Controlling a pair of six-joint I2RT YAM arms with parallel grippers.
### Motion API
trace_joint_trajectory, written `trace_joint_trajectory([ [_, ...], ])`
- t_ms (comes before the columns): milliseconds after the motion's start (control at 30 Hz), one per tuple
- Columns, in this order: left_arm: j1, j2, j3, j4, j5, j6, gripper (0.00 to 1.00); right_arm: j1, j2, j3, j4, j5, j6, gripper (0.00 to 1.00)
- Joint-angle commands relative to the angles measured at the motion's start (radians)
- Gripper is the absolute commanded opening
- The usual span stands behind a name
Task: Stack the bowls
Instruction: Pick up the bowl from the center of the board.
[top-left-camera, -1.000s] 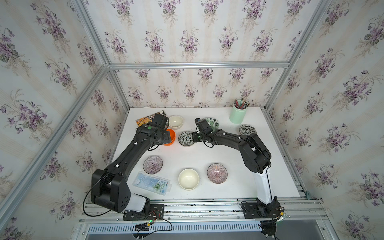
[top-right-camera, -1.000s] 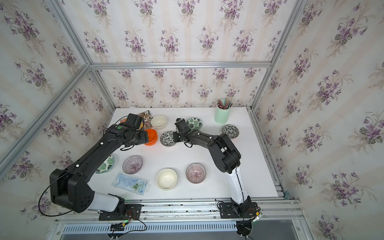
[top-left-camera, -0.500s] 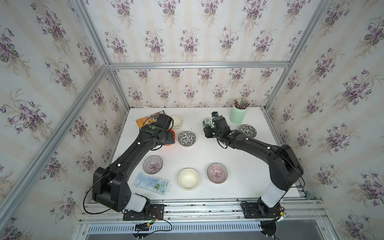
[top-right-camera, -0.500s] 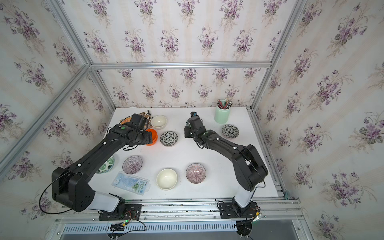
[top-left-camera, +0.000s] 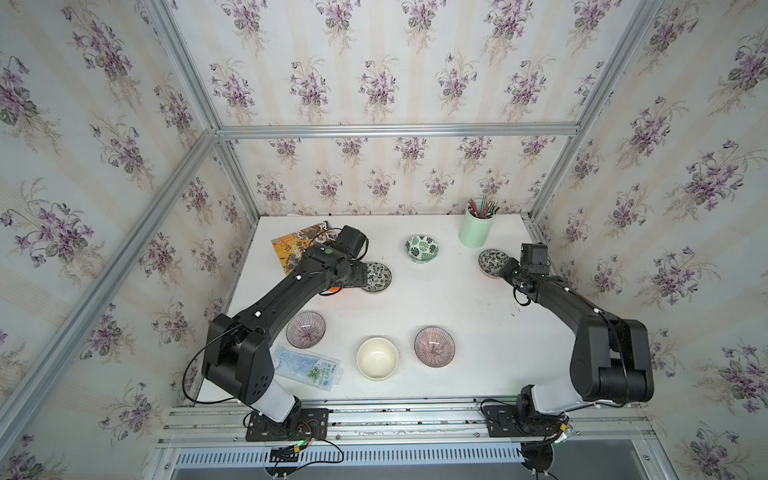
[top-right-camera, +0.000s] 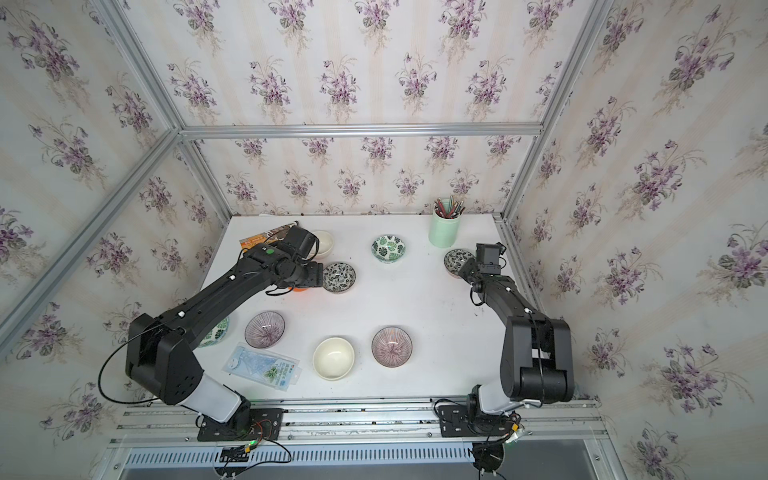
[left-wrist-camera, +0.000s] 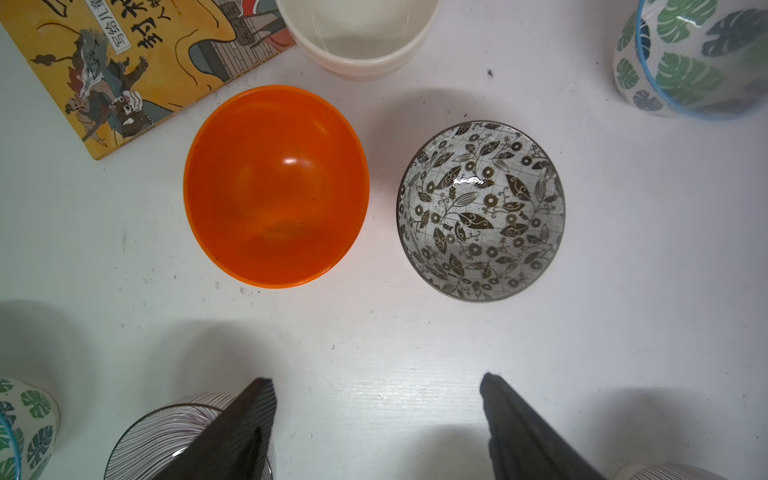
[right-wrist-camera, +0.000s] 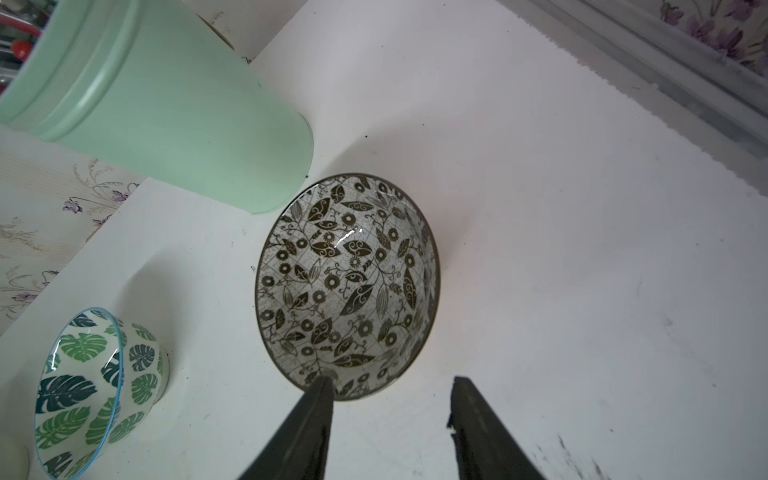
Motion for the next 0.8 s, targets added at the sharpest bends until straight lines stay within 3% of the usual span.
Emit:
trace_joint_trajectory([
  [0,-0.002,-0.006,0.006,0.005,-0.012,0.003,0.82,-0.036,0.045,0.024,0.025,-0.038,0.018,0.51],
  [433,-0.002,-0.005,0.022,-0.014,-0.041,0.005,0.82,-0.062,0.202,0.071,0.105,-0.083,-0.013,0.48],
  [633,-0.002,0.014,0.043,-0.025,-0.057,0.002,0.82,-0.063,0.242,0.091,0.096,-0.092,-0.027,0.18],
  [767,-0.002,0.031,0.069,-0.022,-0.034,0.007,0.81,-0.060,0.191,0.068,0.121,-0.118,-0.048,0.03],
])
